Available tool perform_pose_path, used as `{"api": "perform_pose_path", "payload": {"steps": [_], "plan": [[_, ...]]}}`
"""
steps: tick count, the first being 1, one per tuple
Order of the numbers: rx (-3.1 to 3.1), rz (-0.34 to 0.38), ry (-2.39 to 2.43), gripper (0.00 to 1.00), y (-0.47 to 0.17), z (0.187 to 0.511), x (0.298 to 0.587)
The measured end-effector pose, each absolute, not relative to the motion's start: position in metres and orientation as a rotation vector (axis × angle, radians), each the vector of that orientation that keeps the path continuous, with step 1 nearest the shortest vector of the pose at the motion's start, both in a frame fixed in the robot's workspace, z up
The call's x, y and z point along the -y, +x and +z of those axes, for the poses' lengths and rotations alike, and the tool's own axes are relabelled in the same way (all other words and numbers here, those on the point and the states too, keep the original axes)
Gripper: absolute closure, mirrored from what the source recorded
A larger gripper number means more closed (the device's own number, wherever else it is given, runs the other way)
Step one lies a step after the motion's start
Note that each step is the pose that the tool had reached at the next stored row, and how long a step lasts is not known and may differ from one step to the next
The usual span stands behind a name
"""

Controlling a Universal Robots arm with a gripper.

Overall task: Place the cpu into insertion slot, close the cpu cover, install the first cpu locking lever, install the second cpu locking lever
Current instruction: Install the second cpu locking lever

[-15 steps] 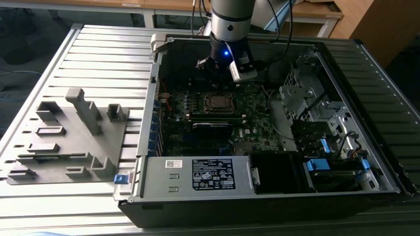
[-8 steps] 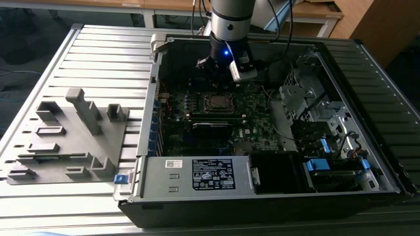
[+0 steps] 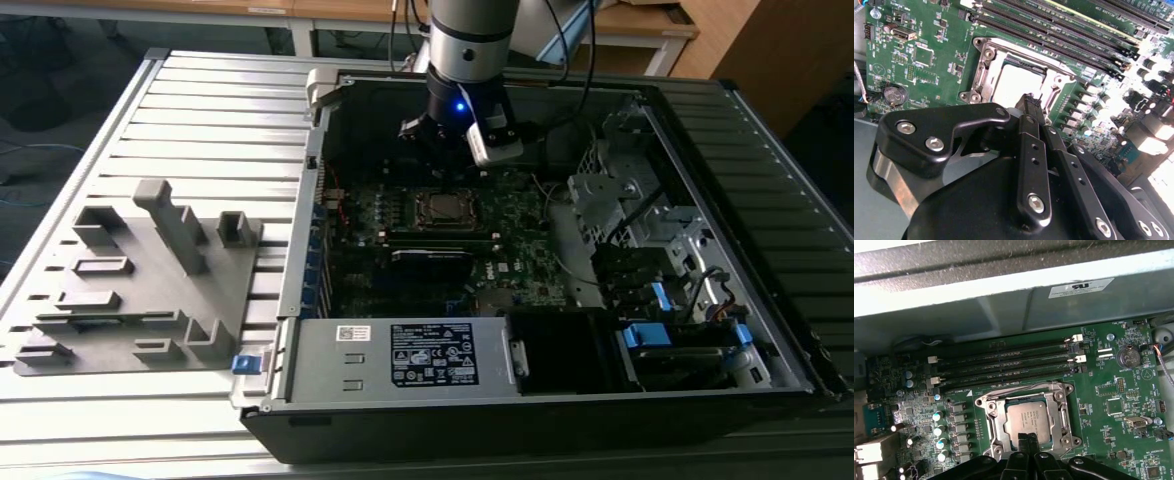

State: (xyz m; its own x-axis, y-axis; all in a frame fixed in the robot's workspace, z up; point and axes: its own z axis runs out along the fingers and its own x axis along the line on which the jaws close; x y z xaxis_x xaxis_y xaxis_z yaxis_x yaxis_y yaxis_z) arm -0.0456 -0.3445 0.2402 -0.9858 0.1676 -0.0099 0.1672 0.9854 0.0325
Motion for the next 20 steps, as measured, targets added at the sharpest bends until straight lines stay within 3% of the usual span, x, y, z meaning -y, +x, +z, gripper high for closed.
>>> {"api": "perform_pose_path", "payload": {"steps": [20], "plan": [[-3.125, 0.049, 0.161, 0.89, -0.0456, 0.2416, 0.3512]]}}
